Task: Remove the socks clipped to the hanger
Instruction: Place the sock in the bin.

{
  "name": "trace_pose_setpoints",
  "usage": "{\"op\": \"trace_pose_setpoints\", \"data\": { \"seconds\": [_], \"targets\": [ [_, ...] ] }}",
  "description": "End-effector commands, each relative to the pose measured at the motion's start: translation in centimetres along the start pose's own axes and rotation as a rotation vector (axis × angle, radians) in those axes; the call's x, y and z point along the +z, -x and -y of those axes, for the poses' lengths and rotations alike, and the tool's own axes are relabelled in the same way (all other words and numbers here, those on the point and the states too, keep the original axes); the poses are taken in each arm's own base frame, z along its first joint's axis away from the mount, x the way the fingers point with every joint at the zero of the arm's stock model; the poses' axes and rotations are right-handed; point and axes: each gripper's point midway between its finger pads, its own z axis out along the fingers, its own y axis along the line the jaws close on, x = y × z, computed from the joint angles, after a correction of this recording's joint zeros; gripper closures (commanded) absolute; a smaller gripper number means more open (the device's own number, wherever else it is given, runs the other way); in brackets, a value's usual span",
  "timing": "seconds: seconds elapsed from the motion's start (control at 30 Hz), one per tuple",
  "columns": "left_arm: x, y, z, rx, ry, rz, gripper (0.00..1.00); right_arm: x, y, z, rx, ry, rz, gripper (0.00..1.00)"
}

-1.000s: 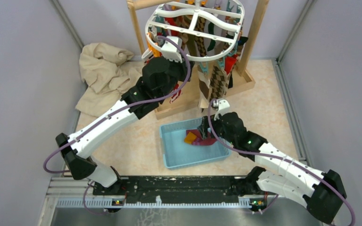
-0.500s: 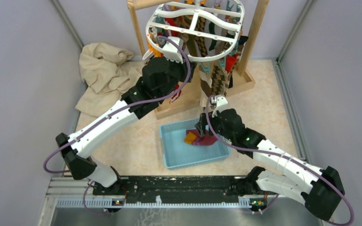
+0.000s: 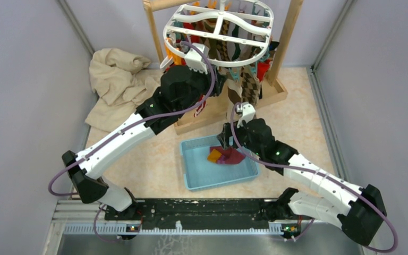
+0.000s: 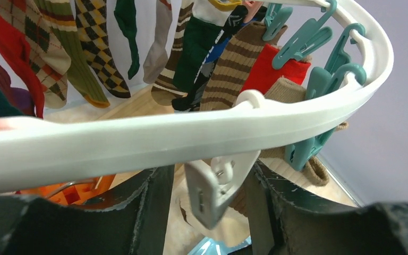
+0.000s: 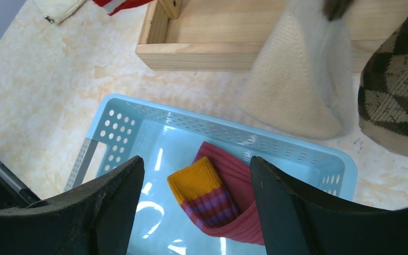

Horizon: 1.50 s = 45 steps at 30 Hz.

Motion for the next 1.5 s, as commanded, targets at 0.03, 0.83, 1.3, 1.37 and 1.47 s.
{"op": "trace_pose_setpoints", "data": {
  "seconds": [0.03, 0.83, 1.3, 1.37, 1.47],
  "targets": [
    [-1.8, 1.8, 0.2, -0.016, -0.03, 0.025, 0.43, 0.1, 3.5, -1.8, -0.004, 0.051, 0.086, 0.27],
    [-8.4, 4.6, -1.2, -0.015, -0.04, 0.052, 0.39, 1.8, 13.4, -4.9, -0.014, 0.118, 0.366, 0.27],
    [-8.0, 4.0, -2.0, -0.006, 0.0, 0.055, 0.37, 3.7, 15.6, -8.5, -0.006, 0.206, 0.497, 0.28],
    [-8.1, 4.1, -2.1, -0.004, 0.004, 0.058, 0.37, 3.7, 15.6, -8.6, -0.007, 0.187, 0.514, 0.28],
    [-8.1, 4.1, -2.2, -0.003, 0.009, 0.06, 0.37, 3.7, 15.2, -8.8, -0.014, 0.159, 0.535, 0.28]
  ]
}}
